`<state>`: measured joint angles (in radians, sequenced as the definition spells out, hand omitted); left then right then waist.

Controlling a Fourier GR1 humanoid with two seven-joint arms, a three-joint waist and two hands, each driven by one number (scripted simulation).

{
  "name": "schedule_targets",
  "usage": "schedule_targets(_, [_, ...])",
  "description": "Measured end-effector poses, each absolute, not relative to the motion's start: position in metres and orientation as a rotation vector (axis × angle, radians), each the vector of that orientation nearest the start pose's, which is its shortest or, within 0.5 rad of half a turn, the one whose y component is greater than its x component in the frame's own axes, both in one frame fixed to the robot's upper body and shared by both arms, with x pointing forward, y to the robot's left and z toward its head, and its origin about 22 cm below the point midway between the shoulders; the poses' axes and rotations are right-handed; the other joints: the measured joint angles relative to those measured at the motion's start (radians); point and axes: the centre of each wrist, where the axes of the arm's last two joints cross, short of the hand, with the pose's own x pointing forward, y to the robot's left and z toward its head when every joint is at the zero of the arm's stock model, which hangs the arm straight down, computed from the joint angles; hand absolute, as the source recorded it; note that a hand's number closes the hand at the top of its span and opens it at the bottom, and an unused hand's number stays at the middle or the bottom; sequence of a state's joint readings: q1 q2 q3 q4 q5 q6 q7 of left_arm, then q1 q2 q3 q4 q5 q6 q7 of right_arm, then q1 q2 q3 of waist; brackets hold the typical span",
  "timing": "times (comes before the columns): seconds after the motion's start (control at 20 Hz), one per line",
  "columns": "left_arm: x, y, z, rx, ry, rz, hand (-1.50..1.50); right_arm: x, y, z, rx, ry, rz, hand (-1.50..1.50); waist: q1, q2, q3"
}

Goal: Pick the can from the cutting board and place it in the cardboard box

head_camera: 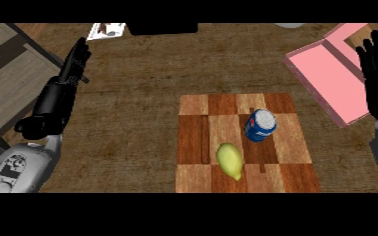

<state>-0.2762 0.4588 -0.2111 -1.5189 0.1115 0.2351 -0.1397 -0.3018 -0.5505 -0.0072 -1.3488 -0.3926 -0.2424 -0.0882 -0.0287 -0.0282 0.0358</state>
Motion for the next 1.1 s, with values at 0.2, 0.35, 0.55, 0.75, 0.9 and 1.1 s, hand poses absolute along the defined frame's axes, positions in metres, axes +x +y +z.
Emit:
schedule_targets(0.2, [0.291, 0.264, 0.069, 0.228, -1.820, -0.213, 0.00, 0.295, -0.374, 0.081, -0.337, -1.742, -0.180, 1.50, 0.010, 0.015, -0.022])
schedule_targets(0.35, [0.285, 0.270, 0.058, 0.194, -1.722, -0.072, 0.00, 0.276, -0.402, 0.074, -0.452, -1.687, -0.157, 1.50, 0.013, 0.028, -0.034])
schedule_targets(0.55, [0.272, 0.271, 0.043, 0.123, -1.613, 0.039, 0.00, 0.246, -0.413, 0.036, -0.621, -1.564, -0.127, -1.50, 0.022, 0.028, -0.035])
schedule_targets(0.75, [0.270, 0.265, 0.050, 0.089, -1.571, 0.088, 0.00, 0.230, -0.412, 0.024, -0.688, -1.627, -0.009, -1.50, 0.024, 0.027, -0.035])
schedule_targets(0.9, [0.266, 0.263, 0.049, 0.080, -1.552, 0.102, 0.00, 0.225, -0.414, 0.041, -0.687, -1.626, 0.142, -1.50, 0.023, 0.026, -0.036])
schedule_targets(1.1, [0.265, 0.262, 0.049, 0.078, -1.546, 0.103, 0.00, 0.226, -0.417, 0.074, -0.652, -1.516, 0.406, -1.50, 0.025, 0.025, -0.038])
